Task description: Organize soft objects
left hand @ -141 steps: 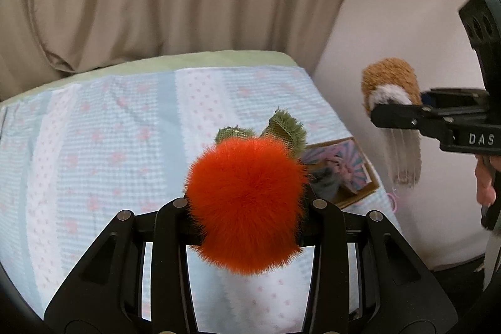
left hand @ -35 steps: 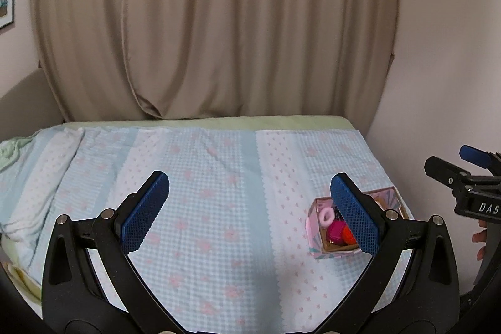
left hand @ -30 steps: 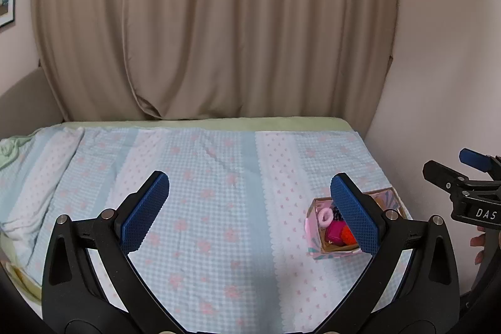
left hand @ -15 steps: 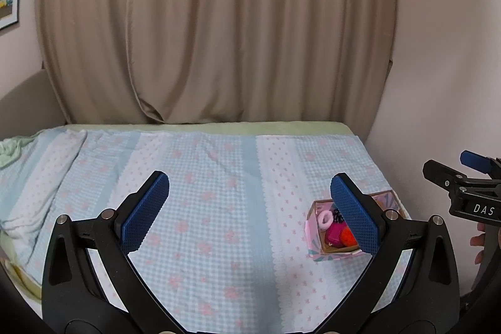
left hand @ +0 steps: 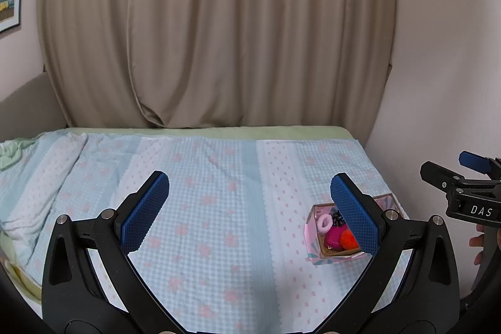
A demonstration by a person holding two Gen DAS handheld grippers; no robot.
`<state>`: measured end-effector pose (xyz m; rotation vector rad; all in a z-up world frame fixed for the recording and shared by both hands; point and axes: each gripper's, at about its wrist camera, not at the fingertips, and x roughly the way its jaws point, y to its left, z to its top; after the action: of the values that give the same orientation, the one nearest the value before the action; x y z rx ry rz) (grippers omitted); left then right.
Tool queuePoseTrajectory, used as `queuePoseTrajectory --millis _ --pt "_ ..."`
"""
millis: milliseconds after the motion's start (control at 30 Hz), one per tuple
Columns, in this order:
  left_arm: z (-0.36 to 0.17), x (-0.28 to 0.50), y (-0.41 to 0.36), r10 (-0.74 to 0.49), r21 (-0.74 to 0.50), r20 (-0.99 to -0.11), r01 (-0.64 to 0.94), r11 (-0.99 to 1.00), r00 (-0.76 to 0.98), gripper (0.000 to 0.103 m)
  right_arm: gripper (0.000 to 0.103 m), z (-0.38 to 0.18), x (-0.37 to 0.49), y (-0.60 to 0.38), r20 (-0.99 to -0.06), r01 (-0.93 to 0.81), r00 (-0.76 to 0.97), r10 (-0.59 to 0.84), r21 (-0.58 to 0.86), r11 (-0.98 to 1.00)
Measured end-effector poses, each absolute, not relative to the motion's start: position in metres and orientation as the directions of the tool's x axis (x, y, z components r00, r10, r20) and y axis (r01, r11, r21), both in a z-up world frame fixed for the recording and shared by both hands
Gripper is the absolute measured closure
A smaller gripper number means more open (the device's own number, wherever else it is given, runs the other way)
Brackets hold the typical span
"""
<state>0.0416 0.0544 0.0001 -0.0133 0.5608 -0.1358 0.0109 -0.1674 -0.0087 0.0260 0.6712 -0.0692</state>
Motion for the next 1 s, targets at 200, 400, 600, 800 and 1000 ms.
queuePoseTrajectory --millis 200,400,600,800,1000 --pt "0.0008 0.0407 0.0525 -0.132 -0.046 -0.527 0.127 0.991 0.84 0.0 0.0 -0.0075 0.0114 -0.1701 -0.617 0.074 0.785 -0.055 0.004 0.997" --pt "0.0012 0.0417 0.0527 -0.132 -0.043 -0.526 0.129 0.991 0.84 0.0 0.0 -0.0073 0.013 -0.1719 -0.616 0.075 0.786 -0.057 0.004 0.997" --pt "0.0014 0.0441 0.0554 -0.135 -0.049 -0.525 0.128 0.991 0.841 0.0 0.0 -0.0074 0.0137 -0.1705 -0.614 0.074 0.787 -0.058 0.001 0.997" --pt "0.0015 0.0448 0.0564 -0.135 -0.05 -0.524 0.128 0.991 0.841 0.0 0.0 -0.0082 0.0153 -0.1683 -0.612 0.074 0.789 -0.06 -0.003 0.997" --pt "0.0011 0.045 0.0566 -0.132 -0.047 -0.525 0.127 0.991 0.841 0.0 0.0 -0.0081 0.0187 -0.1684 -0.612 0.073 0.789 -0.058 -0.001 0.997"
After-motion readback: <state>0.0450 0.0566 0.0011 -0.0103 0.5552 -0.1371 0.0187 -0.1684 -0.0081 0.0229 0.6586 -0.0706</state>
